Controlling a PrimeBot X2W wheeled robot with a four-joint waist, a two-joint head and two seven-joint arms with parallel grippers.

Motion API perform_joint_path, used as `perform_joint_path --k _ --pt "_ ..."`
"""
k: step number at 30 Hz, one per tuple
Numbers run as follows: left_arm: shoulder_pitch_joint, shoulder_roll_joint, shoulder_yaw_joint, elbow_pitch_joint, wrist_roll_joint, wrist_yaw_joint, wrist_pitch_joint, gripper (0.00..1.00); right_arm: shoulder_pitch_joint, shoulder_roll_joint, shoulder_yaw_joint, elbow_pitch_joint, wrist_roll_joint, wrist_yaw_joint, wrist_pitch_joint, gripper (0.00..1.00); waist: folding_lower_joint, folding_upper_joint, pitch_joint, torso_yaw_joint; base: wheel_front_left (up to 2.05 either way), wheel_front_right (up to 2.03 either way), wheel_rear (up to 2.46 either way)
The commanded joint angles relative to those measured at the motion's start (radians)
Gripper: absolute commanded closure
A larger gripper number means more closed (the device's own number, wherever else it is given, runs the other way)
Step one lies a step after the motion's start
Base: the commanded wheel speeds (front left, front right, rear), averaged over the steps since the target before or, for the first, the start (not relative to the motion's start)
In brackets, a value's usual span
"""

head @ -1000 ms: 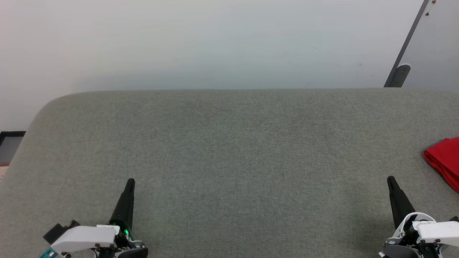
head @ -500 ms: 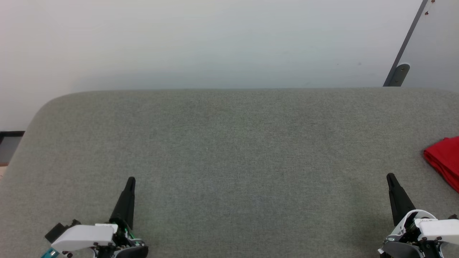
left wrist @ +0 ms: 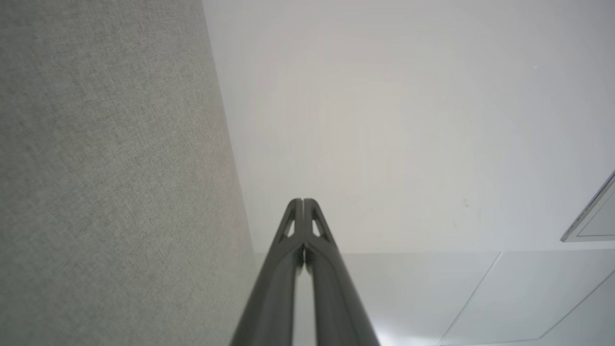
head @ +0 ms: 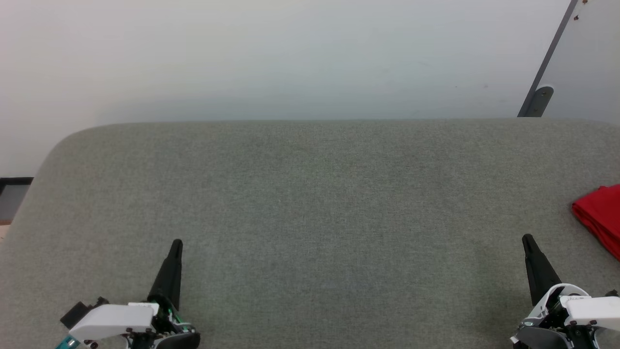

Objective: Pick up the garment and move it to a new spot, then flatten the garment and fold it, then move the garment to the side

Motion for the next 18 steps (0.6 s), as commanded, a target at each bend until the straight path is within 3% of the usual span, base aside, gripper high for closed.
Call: perform_joint_path --k 1,18 --pt "-0.01 -0.002 0.003 0.001 0.003 -0.003 0.003 1.0 -0.003 0.003 0.0 0.0 0.003 -0.001 0.003 1.0 -0.0001 0.0 0.0 0.0 0.0 0.0 0.0" --pt "-0.01 -0.003 0.005 0.001 0.004 -0.003 0.005 1.0 -0.003 0.003 0.0 0.0 0.003 -0.001 0.003 1.0 -0.0001 0.0 0.0 0.0 0.0 0.0 0.0"
